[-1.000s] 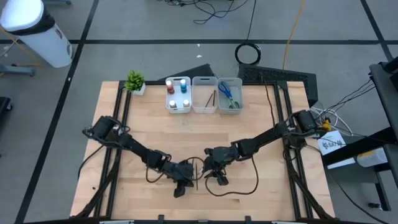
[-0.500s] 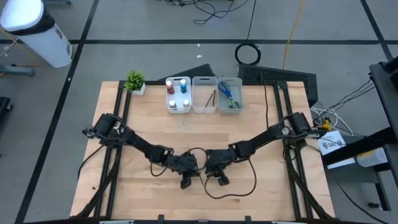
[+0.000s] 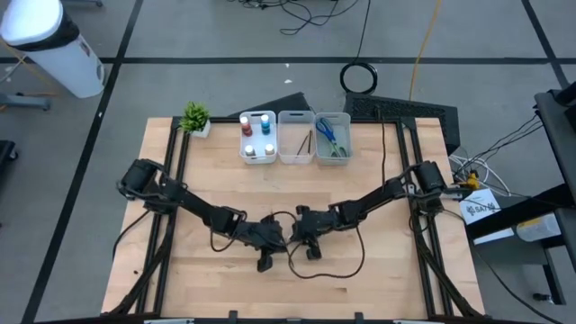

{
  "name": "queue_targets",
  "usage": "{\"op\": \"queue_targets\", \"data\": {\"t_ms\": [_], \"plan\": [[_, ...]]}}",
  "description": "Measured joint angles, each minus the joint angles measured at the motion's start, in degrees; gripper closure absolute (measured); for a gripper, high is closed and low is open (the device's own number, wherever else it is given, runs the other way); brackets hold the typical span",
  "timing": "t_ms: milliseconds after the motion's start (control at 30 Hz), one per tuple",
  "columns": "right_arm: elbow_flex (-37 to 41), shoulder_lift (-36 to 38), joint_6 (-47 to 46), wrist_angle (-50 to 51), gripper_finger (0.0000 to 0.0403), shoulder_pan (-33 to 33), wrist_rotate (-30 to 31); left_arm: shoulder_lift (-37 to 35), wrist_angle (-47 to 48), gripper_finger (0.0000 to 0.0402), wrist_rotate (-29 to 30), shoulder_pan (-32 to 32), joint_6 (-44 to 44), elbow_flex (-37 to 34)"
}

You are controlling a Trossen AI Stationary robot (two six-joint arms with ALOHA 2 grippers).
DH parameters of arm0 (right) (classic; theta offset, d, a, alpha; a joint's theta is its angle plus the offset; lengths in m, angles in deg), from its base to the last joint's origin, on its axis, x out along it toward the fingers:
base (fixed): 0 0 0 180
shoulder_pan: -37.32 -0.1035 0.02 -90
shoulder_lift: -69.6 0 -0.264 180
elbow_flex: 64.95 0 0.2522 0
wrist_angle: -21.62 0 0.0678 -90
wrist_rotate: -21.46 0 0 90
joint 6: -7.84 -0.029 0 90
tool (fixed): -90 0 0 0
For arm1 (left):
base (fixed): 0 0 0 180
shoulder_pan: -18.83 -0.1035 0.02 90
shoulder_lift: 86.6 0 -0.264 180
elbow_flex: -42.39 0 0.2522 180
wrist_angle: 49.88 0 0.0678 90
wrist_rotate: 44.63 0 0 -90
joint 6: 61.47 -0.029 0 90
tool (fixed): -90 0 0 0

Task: Pick & Place Paint Supplies
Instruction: Put the silver paint brush into the transparent bin

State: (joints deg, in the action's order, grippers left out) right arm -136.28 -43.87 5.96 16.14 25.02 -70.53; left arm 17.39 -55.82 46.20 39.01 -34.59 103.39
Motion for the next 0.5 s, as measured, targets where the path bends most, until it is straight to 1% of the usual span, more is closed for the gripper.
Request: {"op": "queue_targets", "data": {"t_ms": [67, 167, 267, 367, 500], "plan": [[0.0, 0.0, 1.1, -0.8, 0.0376, 0.2, 2.4, -1.0, 1.4, 0.0380, 1.5, -0.1, -1.4, 0.0], [0.1, 0.0, 2.6, -3.2, 0.0384, 0.3, 6.3, -1.5, 1.0, 0.0380, 2.9, -0.9, -2.5, 0.0], [0.2, 1.7, 4.9, -5.6, 0.0391, 0.2, 8.8, -1.6, 0.1, 0.0380, 3.9, -2.2, -2.4, 0.1], [0.1, 4.6, 5.6, -5.8, 0.0399, -0.1, 8.3, -1.6, 1.5, 0.0380, 6.0, -3.3, -2.4, 0.0], [0.1, 8.6, 5.4, -1.5, 0.0402, -0.9, 8.2, -1.7, 4.3, 0.0380, 6.9, -4.4, -4.5, 0.1]]}}
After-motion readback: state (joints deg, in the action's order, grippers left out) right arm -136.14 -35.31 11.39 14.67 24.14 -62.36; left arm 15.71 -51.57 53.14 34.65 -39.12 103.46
